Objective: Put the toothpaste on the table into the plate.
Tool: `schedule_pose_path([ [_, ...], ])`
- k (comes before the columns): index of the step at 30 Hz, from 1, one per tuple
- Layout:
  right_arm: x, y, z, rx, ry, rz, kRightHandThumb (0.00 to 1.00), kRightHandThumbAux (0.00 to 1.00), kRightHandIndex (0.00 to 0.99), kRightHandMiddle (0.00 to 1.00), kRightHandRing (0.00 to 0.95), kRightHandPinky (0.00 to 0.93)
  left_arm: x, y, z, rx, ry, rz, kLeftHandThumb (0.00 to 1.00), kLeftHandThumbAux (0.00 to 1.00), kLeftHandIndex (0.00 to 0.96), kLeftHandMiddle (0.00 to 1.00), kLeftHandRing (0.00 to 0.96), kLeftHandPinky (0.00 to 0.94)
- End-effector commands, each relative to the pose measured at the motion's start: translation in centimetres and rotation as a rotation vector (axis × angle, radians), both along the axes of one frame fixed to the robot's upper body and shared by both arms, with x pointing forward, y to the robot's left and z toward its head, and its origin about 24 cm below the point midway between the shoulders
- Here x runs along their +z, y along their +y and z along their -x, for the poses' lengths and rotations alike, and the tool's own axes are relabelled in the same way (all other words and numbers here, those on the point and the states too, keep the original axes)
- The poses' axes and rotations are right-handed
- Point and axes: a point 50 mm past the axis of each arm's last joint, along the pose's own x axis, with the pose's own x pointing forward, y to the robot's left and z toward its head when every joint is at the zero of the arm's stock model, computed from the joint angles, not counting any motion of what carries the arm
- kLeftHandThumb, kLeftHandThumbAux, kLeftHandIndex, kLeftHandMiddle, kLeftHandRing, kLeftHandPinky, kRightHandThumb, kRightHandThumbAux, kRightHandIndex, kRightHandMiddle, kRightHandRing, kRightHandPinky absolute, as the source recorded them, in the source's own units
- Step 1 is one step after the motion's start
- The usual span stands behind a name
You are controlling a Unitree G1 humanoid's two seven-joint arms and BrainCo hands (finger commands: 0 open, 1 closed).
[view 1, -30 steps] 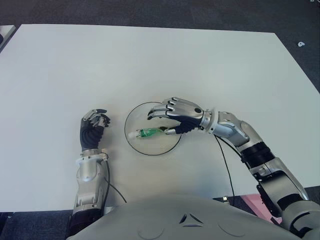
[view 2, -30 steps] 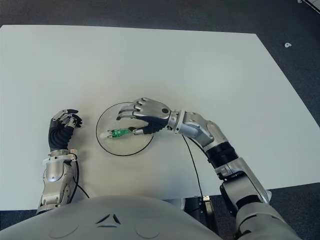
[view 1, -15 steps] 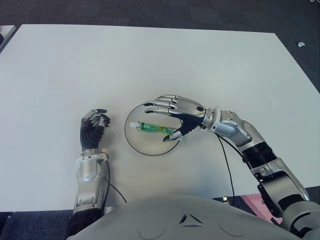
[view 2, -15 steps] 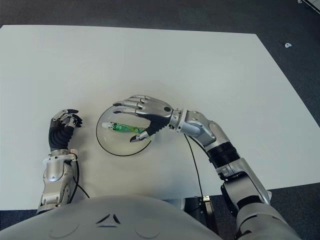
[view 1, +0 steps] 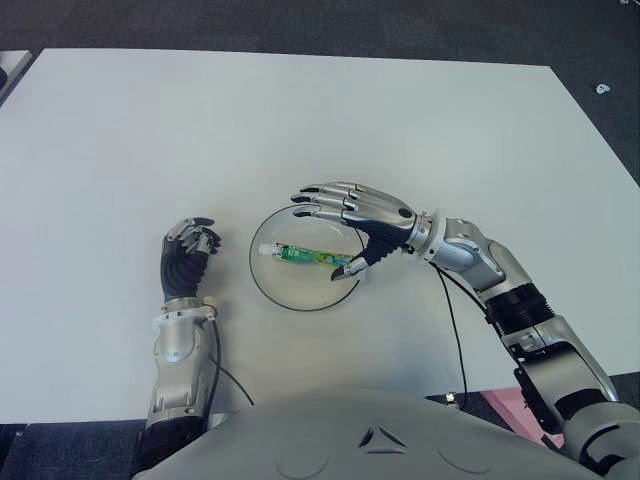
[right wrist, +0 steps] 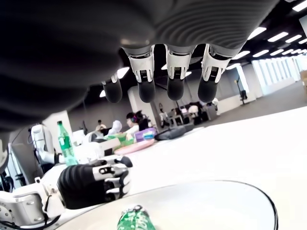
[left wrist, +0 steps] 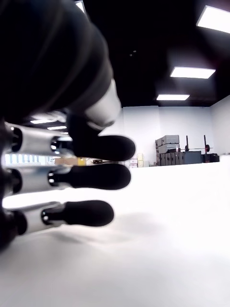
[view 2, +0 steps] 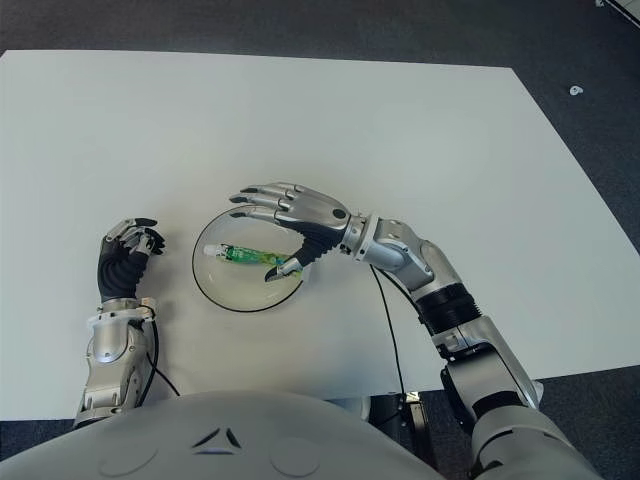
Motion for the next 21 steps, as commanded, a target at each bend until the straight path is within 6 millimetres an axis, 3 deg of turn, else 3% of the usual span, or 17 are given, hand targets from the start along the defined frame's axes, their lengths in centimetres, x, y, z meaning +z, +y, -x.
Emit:
schedule_pose_path([
  [1,-0.2,-1.1,0.4,-0.033,0.032,-0.027,0.033,0.357,0.0,0.0,0.0,0.0,-1.6,0.0,0.8,0.017,0.092,0.019,0.712,0.713,0.437,0.614,0.602,0.593],
  [5,-0.8,-2.3,0.4,-0.087,0.082,-0.114,0.011,0.426,0.0,0.0,0.0,0.0,-1.6,-0.1,0.8,0.013,0.084,0.028,0.712,0.713,0.437,0.611,0.6,0.59],
  [9,-0.8,-2.2,0.4,-0.108,0.126,-0.198,0.002,0.511,0.0,0.006,0.0,0.0,-1.6,-0.1,0.8,0.009,0.078,0.03,0.712,0.713,0.437,0.609,0.6,0.596],
  [11,-0.9,-2.4,0.4,-0.123,0.213,-0.361,0.001,0.546,0.002,0.033,0.022,0.024,-1.6,-0.1,0.8,0.007,0.076,0.027,0.711,0.712,0.437,0.609,0.6,0.597],
  [14,-1.0,-2.8,0.6,-0.145,0.323,-0.572,0.0,0.752,0.16,0.222,0.202,0.17,-1.6,-0.1,0.8,0.006,0.077,0.025,0.712,0.712,0.437,0.614,0.602,0.595],
  [15,-1.3,-3.0,0.7,-0.161,0.382,-0.64,0.0,0.778,0.183,0.243,0.224,0.188,-1.6,-0.1,0.8,0.006,0.078,0.025,0.712,0.712,0.437,0.615,0.602,0.594],
  [17,-2.4,-3.4,0.8,-0.196,0.519,-0.749,0.001,0.89,0.297,0.365,0.367,0.357,-1.7,0.0,0.7,0.008,0.08,0.025,0.712,0.711,0.437,0.615,0.601,0.592],
  [21,-4.8,-3.8,1.0,-0.226,0.739,-0.903,0.009,0.97,0.384,0.469,0.488,0.517,-1.7,0.0,0.7,0.012,0.088,0.024,0.712,0.711,0.437,0.615,0.598,0.588],
])
